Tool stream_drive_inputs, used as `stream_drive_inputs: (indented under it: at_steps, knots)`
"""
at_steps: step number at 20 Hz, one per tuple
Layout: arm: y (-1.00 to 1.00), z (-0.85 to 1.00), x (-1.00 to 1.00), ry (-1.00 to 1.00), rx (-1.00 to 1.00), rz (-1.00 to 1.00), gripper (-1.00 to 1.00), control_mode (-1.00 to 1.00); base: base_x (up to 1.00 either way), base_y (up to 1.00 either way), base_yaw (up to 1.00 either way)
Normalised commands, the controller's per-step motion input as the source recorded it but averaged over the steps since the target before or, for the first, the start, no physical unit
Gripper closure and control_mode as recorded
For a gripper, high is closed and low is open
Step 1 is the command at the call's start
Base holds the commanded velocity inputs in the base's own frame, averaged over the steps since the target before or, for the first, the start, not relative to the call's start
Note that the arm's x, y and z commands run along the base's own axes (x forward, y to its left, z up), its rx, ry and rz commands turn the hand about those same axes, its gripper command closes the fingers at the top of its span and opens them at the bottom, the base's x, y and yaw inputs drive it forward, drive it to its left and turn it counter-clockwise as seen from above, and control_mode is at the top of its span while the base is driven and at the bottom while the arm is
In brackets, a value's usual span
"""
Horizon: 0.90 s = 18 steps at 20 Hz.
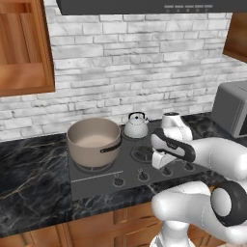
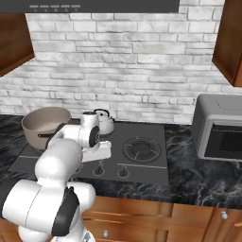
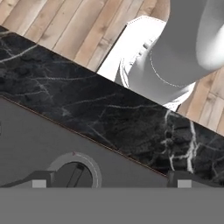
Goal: Pick the kettle from the cabinet and place it on a stove burner. Then pick the pot from the counter and place it on another stove burner. Finally, turn both burners on.
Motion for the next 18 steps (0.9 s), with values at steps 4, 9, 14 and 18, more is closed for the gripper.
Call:
stream_drive_inputs:
  at_steps: [4, 9, 14, 18]
  knots:
    - [-0.06, -0.37, 0.29, 0.00, 0.00, 0.00, -1.00, -1.00, 0.00, 0.00, 0.00]
    - [-0.15, -0.20, 0.31, 0.00, 0.00, 0.00, -1.00, -1.00, 0.00, 0.00, 0.00]
    - [-0.11, -0.01, 0.19, 0.01, 0.00, 0.00, -1.00, -1.00, 0.00, 0.00, 0.00]
    - [-0.05, -0.13, 0.03, 0.01, 0.00, -0.02, -1.00, -1.00, 0.00, 0.00, 0.00]
